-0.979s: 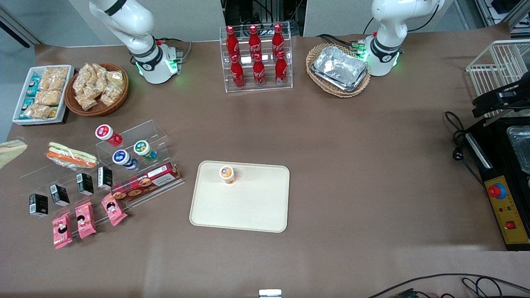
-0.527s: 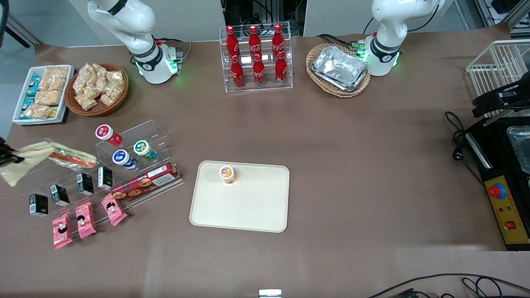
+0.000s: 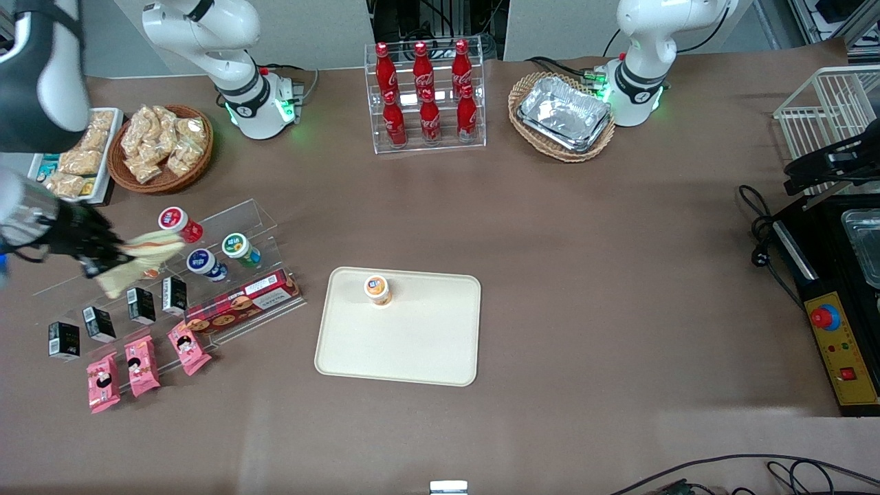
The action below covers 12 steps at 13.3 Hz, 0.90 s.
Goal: Place sandwich on tray
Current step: 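Carry the held sandwich over the cream tray with the right gripper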
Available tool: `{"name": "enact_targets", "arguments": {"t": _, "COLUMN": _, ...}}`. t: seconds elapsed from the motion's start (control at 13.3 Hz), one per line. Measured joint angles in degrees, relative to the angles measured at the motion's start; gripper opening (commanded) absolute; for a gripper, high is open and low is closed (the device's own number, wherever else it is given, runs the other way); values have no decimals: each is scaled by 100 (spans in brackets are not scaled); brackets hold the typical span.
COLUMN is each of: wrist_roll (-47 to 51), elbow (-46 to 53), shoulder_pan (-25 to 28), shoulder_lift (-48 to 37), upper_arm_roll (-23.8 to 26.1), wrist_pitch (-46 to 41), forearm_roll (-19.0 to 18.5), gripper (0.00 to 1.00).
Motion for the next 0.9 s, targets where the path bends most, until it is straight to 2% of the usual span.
{"name": "enact_targets", "arguments": {"t": 0.3, "wrist_roll": 1552, "elbow": -19, "shoulder_pan": 583, "shoulder_lift": 183, "upper_arm_roll": -5, "wrist_pitch": 261, "forearm_roll": 376, "gripper": 18}}
{"name": "enact_targets", "arguments": {"t": 0.9, "wrist_roll": 4056, "elbow": -20, "shoulder_pan": 1935, "shoulder_lift": 1342, "upper_arm_roll": -12, "wrist_pitch": 2167, "forearm_roll": 393, "gripper": 18}}
